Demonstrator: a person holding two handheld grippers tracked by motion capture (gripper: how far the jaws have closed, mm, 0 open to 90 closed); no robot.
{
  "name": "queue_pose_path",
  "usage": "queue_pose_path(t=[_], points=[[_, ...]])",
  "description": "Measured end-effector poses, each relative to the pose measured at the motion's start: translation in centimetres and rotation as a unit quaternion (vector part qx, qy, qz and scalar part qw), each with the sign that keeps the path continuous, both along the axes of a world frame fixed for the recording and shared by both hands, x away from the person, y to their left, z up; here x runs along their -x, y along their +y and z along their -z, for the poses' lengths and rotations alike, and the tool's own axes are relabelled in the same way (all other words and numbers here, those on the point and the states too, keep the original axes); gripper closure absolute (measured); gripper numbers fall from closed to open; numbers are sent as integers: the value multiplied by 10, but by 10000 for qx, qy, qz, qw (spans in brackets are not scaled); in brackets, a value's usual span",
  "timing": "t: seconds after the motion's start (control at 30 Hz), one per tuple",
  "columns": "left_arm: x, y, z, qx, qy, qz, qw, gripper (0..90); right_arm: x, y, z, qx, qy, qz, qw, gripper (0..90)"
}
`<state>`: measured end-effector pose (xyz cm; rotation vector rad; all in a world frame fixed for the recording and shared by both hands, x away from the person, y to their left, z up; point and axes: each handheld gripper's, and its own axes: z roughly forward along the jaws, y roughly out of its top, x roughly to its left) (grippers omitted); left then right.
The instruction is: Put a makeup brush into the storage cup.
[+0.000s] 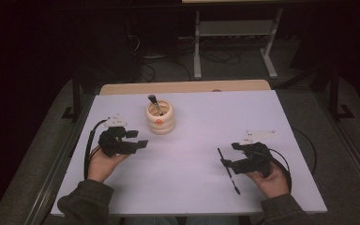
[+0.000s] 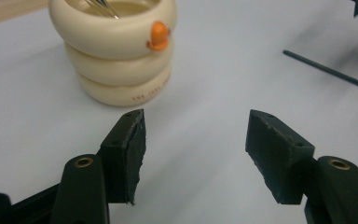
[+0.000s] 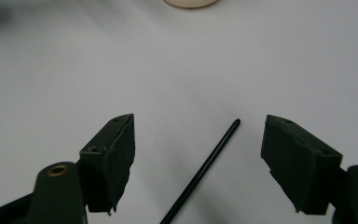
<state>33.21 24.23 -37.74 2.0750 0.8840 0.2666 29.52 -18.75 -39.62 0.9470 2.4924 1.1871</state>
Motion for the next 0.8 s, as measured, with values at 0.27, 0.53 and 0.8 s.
queue_pose_path(t=[0.27, 0.53, 0.8], points=[[22, 4, 17, 93, 60, 131, 9999, 362, 2, -7, 1, -144, 18, 139, 9998, 248], [29, 7, 17, 57, -76, 92, 9999, 346, 1, 6, 5, 66, 75, 20, 9999, 250], [31, 10, 13, 82, -161, 53, 9998, 343, 2, 6, 4, 67, 79, -2, 9999, 251]])
